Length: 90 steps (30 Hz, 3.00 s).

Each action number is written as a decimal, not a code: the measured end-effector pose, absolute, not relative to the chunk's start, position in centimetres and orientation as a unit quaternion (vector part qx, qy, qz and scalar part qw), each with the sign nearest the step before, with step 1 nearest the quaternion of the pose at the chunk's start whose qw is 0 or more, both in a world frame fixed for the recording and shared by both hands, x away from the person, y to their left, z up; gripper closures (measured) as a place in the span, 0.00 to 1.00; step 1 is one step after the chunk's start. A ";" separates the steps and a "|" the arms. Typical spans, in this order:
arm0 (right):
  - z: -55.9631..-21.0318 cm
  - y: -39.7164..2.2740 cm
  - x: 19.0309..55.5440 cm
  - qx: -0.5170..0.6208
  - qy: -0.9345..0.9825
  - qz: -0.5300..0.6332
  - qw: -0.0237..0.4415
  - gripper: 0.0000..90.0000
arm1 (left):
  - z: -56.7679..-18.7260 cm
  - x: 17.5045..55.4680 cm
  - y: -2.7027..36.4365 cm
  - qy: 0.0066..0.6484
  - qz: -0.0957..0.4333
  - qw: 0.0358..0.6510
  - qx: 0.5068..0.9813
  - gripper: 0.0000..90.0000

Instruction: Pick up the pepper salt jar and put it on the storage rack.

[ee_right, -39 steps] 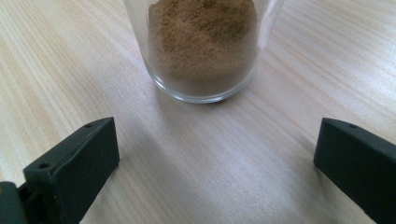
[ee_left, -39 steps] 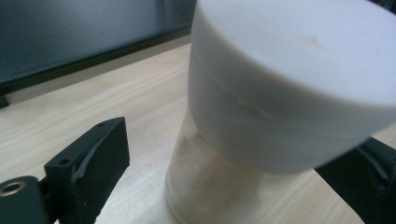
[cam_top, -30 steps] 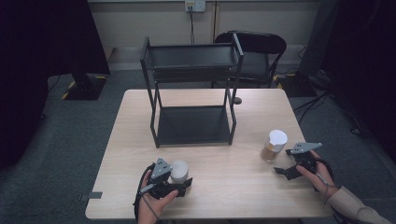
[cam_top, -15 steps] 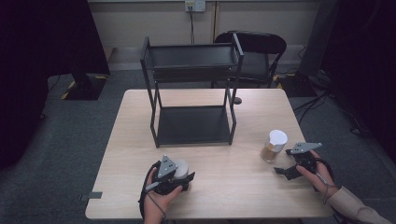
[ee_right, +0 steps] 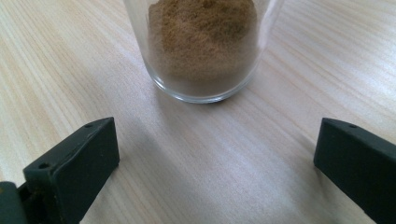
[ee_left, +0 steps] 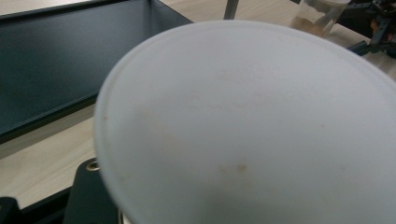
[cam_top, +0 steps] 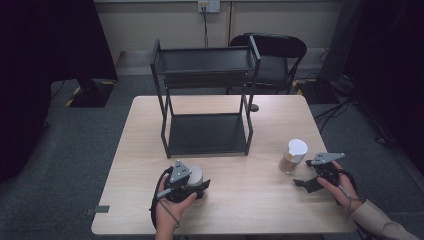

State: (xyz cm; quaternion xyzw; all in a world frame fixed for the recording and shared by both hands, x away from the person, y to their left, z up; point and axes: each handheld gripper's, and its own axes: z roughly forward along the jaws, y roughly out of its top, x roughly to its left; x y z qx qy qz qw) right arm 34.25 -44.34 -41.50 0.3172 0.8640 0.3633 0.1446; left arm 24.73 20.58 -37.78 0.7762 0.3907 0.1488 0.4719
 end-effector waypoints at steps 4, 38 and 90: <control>-41.5 -44.3 34.2 0.318 0.864 0.363 0.144 0.00 | -37.3 25.7 20.6 0.392 0.134 0.475 0.777 0.39; -41.5 -44.3 34.2 0.317 0.864 0.363 0.145 0.00 | -31.0 31.5 18.5 0.389 0.144 0.475 0.776 0.40; -41.5 -44.3 34.2 0.318 0.864 0.363 0.144 0.00 | -20.1 37.4 17.2 0.413 0.192 0.460 0.762 0.40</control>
